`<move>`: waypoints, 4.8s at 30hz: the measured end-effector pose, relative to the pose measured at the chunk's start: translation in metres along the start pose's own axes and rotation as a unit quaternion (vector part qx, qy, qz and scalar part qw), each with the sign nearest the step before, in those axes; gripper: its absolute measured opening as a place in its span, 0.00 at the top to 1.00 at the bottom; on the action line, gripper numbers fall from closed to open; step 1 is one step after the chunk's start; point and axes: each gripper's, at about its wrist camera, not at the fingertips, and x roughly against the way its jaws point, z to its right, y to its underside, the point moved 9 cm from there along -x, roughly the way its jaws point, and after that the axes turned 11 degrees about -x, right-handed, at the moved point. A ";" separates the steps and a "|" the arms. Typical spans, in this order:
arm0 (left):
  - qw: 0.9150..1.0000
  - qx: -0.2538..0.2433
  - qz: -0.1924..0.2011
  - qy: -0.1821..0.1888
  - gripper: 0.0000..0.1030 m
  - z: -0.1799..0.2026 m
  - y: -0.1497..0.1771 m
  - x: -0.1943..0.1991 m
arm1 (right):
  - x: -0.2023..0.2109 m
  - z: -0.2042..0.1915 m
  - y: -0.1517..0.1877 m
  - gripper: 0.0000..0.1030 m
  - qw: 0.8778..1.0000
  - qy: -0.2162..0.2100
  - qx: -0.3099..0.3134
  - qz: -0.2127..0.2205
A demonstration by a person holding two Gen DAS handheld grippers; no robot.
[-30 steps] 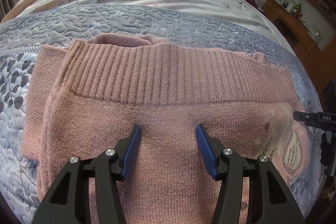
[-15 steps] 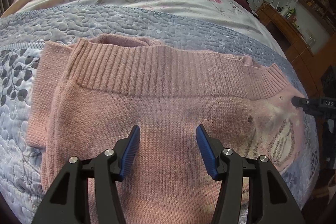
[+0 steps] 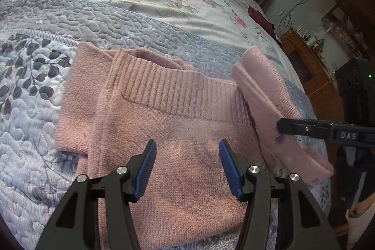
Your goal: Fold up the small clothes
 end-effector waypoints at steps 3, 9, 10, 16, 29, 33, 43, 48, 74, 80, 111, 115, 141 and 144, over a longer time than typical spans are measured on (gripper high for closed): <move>1.000 0.010 0.000 0.004 0.46 -0.007 0.002 0.001 | -0.015 0.004 0.003 0.81 1.000 0.001 -0.008 -0.007; 1.000 0.022 -0.002 0.013 0.46 -0.006 0.002 -0.003 | -0.030 0.008 0.008 0.73 0.999 -0.016 -0.034 -0.017; 1.000 0.023 -0.002 0.016 0.46 -0.004 0.001 -0.004 | -0.029 0.008 0.008 0.73 0.999 -0.019 -0.036 -0.017; 0.999 0.024 -0.003 0.040 0.46 0.015 -0.005 -0.010 | -0.012 0.002 0.009 0.62 0.994 -0.082 -0.061 -0.022; 0.992 0.054 -0.005 0.111 0.46 0.066 -0.026 -0.048 | 0.053 0.092 0.024 0.57 0.994 -0.040 -0.098 0.040; 0.992 0.056 -0.021 0.113 0.46 0.075 -0.027 -0.065 | 0.041 0.120 0.039 0.57 0.994 -0.018 -0.106 0.034; 0.989 0.081 -0.046 0.115 0.46 0.082 -0.018 -0.096 | 0.017 0.147 0.062 0.57 0.990 -0.039 -0.136 0.017; 0.991 0.068 -0.040 0.113 0.58 0.089 -0.022 -0.096 | 0.015 0.152 0.065 0.57 0.990 -0.035 -0.137 0.015; 0.997 0.033 0.063 0.022 0.83 -0.020 -0.063 0.042 | 0.014 0.107 0.080 0.56 0.992 -0.060 -0.114 0.006; 0.994 0.092 0.061 -0.006 0.83 -0.091 -0.043 0.046 | 0.007 0.077 0.083 0.54 0.995 -0.061 -0.075 -0.006; 0.995 0.061 -0.031 0.075 0.50 -0.035 0.061 0.066 | -0.037 -0.009 0.122 0.49 0.986 -0.131 -0.069 -0.075; 0.995 0.060 -0.053 0.055 0.88 -0.043 0.073 0.051 | -0.035 -0.011 0.122 0.71 0.987 -0.129 -0.059 -0.075; 0.994 0.090 -0.040 0.049 0.41 -0.099 0.012 0.026 | -0.006 -0.002 0.065 0.38 0.987 -0.147 -0.063 -0.020; 0.991 0.103 -0.067 0.047 0.39 -0.106 0.016 -0.004 | -0.012 -0.004 0.056 0.37 0.986 -0.150 -0.066 -0.020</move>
